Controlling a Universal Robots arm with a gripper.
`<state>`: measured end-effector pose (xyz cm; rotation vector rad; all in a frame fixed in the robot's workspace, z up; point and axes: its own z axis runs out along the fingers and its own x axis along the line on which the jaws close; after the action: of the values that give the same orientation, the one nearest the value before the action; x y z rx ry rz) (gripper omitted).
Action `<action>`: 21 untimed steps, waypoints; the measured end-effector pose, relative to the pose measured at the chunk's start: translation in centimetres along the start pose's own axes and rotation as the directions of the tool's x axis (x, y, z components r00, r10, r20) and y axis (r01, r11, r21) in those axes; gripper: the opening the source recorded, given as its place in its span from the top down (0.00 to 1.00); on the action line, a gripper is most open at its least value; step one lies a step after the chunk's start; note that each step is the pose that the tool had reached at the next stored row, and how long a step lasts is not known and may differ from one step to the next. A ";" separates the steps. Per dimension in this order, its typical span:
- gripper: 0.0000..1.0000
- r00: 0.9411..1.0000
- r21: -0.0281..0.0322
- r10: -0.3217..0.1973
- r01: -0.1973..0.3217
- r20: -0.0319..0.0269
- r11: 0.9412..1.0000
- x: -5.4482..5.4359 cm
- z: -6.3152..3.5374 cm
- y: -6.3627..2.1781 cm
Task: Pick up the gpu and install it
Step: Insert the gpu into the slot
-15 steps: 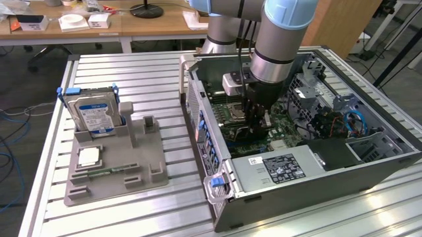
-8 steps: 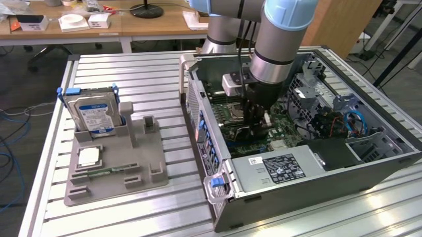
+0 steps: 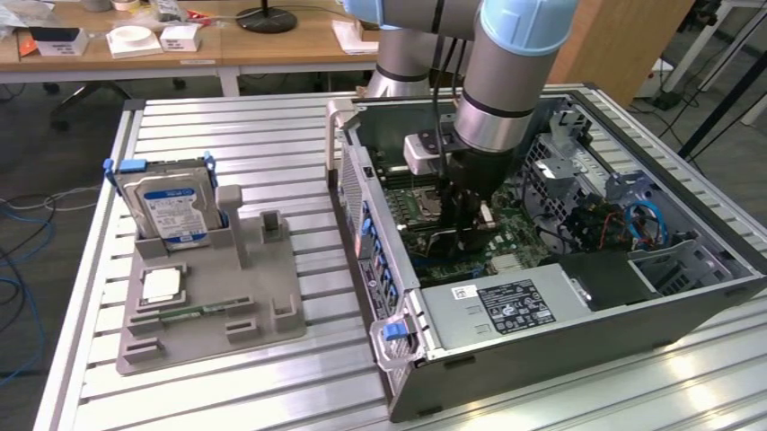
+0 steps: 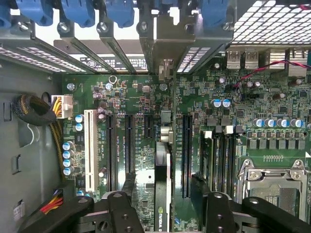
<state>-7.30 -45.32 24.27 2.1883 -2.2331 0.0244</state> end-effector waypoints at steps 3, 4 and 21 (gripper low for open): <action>0.43 1.000 0.000 0.000 0.000 0.000 1.000 0.0 -0.45 0.00; 0.43 1.000 0.000 0.000 0.000 0.000 1.000 0.0 -0.67 0.00; 0.57 1.000 -0.001 0.000 0.000 0.000 1.000 0.1 -2.65 0.00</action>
<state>-7.30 -45.32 26.92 2.1881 -2.2330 0.0230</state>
